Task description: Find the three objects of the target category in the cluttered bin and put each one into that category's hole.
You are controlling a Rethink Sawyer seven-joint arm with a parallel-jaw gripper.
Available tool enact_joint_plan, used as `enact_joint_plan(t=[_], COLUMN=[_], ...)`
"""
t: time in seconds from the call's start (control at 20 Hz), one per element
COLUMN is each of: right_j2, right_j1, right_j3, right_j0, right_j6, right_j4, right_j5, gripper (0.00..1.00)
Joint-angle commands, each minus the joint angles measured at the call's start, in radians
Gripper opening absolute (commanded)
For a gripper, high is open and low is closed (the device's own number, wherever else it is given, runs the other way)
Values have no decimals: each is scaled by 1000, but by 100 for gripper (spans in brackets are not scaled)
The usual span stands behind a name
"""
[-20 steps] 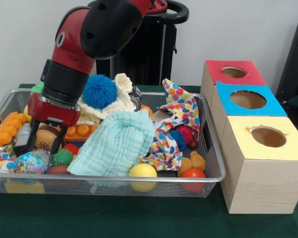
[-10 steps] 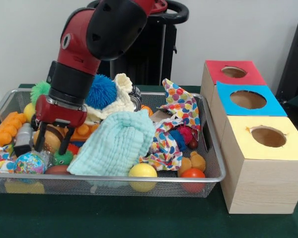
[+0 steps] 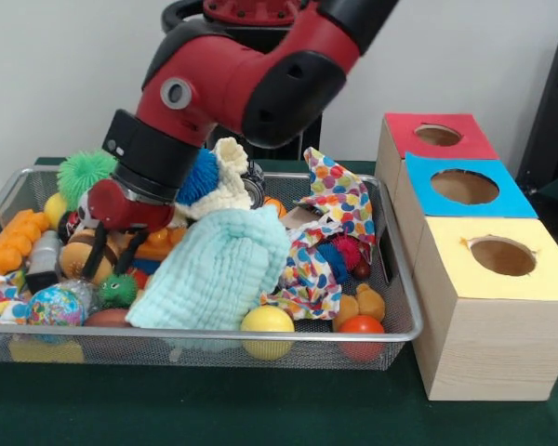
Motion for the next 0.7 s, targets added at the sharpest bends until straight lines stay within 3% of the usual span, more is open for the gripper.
enact_joint_plan(t=[0.05, 0.35, 0.7], right_j2=[-111, -223, -104], right_j1=[295, 402, 270], right_j3=[-108, -132, -143], right_j0=[48, 56, 22], right_j6=[323, 334, 144], right_j4=[-32, 0, 90], right_j5=[-151, -135, -59], gripper=[100, 100, 100])
